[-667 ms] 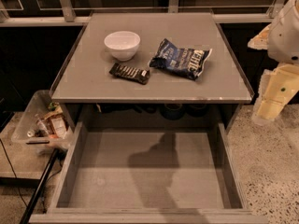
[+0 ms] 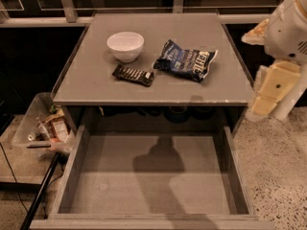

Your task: Place blue chip bag into top drawer

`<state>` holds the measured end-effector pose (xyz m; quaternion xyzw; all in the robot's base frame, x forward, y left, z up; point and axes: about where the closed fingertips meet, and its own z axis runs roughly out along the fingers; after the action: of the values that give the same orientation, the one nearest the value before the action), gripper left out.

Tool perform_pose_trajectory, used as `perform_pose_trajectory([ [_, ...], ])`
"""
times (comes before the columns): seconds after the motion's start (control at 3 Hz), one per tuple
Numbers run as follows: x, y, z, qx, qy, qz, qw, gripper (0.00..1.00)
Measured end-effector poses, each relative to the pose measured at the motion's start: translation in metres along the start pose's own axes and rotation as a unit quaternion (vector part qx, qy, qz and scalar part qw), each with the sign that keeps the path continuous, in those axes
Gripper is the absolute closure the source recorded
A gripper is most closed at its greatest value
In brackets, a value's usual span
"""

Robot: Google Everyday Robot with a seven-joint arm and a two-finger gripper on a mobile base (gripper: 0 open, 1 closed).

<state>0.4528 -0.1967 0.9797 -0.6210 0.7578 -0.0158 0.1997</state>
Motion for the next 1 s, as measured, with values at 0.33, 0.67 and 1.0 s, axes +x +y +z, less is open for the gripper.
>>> perform_pose_trajectory([
  [0.33, -0.023, -0.018, 0.022, 0.015, -0.07, 0.007, 0.9974, 0.0],
  [0.67, -0.047, -0.049, 0.042, 0.061, -0.109, 0.028, 0.9917, 0.0],
  [1.0, -0.058, -0.089, 0.055, 0.127, -0.112, 0.059, 0.9839, 0.0],
])
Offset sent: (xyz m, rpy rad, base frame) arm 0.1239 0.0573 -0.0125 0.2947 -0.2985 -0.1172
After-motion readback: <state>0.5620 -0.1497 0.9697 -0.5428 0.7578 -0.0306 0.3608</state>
